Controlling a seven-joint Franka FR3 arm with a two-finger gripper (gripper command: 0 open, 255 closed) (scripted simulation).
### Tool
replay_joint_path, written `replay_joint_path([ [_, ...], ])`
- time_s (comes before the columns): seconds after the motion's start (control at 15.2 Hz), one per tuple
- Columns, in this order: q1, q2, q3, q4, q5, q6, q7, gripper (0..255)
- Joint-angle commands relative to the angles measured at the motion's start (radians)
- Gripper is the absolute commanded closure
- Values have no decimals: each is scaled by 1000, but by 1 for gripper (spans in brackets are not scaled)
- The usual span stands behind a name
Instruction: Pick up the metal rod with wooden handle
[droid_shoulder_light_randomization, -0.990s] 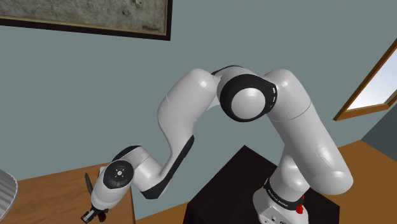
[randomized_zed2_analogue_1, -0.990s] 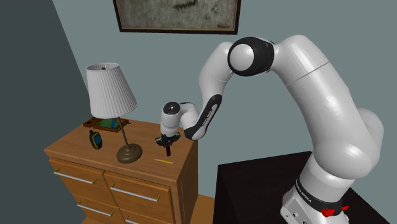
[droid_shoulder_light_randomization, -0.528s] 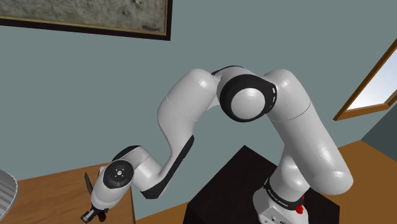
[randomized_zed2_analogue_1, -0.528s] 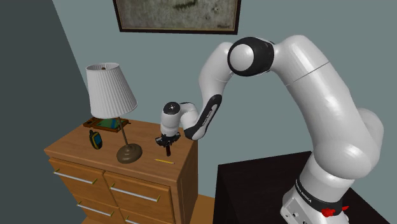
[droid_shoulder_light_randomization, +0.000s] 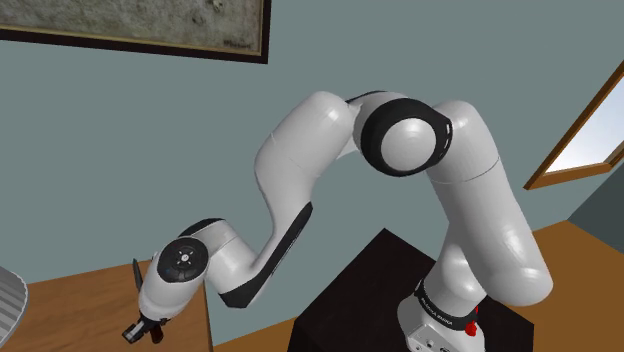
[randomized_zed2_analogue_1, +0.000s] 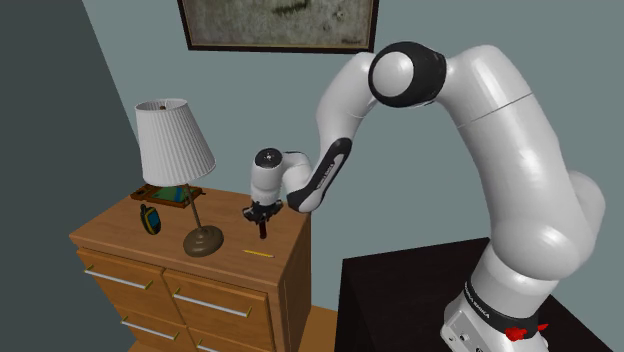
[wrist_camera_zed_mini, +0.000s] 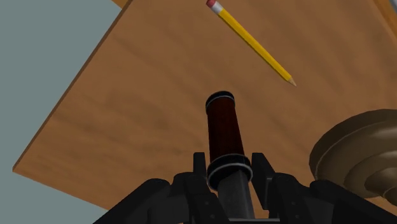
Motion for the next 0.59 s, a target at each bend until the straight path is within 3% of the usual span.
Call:
replay_joint_path([
  [0.0,-11,-22,14,-14,18,-10,-19,255],
  [0.53,-50,-91,65,-51,85,-44,-87,255],
])
